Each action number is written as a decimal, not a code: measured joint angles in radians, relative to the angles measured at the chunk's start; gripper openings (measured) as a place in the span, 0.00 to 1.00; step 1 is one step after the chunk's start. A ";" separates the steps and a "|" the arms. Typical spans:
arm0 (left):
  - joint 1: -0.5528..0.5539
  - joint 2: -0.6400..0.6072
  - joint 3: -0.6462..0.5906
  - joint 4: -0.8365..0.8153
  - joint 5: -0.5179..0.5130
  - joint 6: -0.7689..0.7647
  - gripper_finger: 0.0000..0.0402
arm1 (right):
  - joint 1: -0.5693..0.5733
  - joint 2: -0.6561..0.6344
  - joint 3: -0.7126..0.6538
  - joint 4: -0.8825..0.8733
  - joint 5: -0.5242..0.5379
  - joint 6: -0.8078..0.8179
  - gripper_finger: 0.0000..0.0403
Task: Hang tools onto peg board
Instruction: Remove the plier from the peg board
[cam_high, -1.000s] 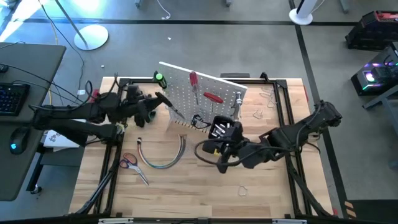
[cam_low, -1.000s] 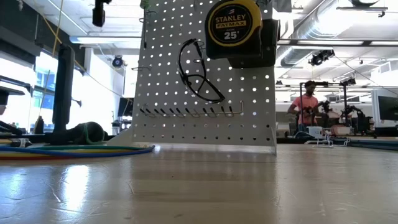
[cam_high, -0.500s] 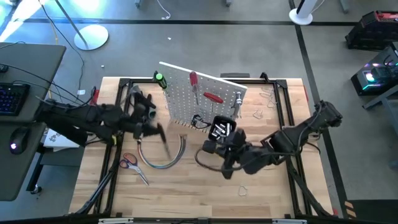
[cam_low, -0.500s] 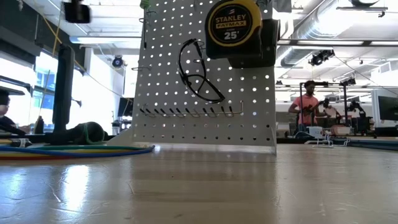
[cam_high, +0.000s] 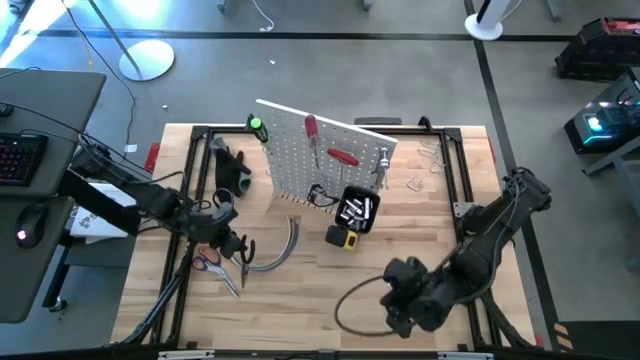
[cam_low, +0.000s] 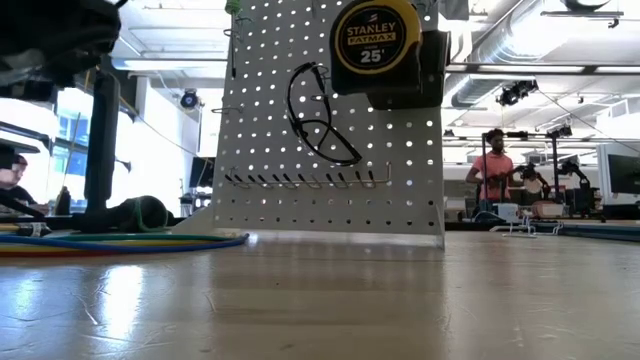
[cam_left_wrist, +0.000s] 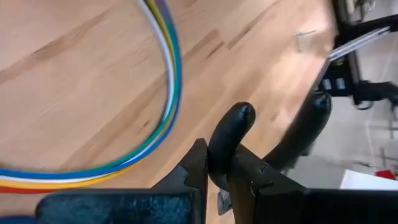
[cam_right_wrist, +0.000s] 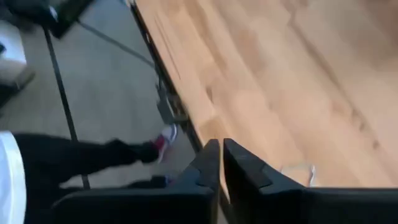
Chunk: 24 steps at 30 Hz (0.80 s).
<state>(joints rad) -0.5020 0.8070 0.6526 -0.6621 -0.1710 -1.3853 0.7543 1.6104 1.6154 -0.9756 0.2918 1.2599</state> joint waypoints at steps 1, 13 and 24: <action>-0.002 0.005 -0.012 0.010 -0.002 -0.009 0.07 | 0.010 0.012 0.000 -0.003 -0.020 0.013 0.05; -0.002 0.018 -0.042 0.042 -0.147 -0.081 0.12 | 0.038 0.179 -0.112 -0.052 -0.226 0.205 0.43; -0.002 0.018 -0.041 0.034 -0.164 -0.079 0.17 | 0.022 0.138 -0.354 0.135 -0.406 0.281 0.44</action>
<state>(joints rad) -0.5037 0.8246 0.6113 -0.6279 -0.3350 -1.4647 0.7758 1.7489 1.2617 -0.8406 -0.1140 1.5406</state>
